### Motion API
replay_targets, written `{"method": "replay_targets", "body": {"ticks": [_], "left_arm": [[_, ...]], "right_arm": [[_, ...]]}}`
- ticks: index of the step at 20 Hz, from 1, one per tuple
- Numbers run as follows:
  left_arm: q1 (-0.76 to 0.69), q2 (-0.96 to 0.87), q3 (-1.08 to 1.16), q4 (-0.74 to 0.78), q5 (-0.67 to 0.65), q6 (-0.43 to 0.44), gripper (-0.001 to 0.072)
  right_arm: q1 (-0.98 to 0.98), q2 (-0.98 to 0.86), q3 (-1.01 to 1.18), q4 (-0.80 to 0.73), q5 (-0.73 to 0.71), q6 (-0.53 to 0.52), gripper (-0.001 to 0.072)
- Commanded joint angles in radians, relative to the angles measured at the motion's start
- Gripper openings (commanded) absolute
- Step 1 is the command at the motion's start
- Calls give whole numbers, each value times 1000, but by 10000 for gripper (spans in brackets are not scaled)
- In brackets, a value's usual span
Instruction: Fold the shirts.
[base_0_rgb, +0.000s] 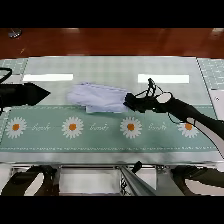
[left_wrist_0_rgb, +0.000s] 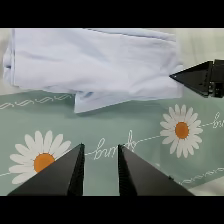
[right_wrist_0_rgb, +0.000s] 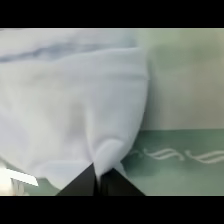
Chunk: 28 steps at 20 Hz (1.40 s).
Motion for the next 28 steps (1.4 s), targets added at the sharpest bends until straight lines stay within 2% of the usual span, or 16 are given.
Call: {"method": "replay_targets", "body": {"ticks": [1,4,7,10,13,16,18,21,25,28], "left_arm": [[1,-2,0,1,55,68,271],[0,-16,0,0,154,75,267],[-4,-36,0,-3,202,72,267],[-4,-56,0,-3,224,72,267],[-4,-68,0,-3,229,73,267],[-4,-72,0,-3,269,73,267],[-4,-72,0,-3,329,72,267],[-3,-72,0,1,413,73,267],[-3,-84,0,43,501,72,267],[1,-108,0,140,542,72,267]], "right_arm": [[-72,93,83,-245,161,-13,20],[-270,271,192,-586,382,177,20],[-549,447,282,-735,616,248,20],[-876,584,317,-817,840,240,20],[-1160,653,317,-862,1003,142,20],[-1365,657,317,-937,1183,43,20],[-1458,657,317,-1033,1223,39,20],[-1546,657,312,-1090,1231,34,21],[-1554,657,205,-1236,1265,19,21],[-1554,657,104,-1368,1278,-23,21]]}}
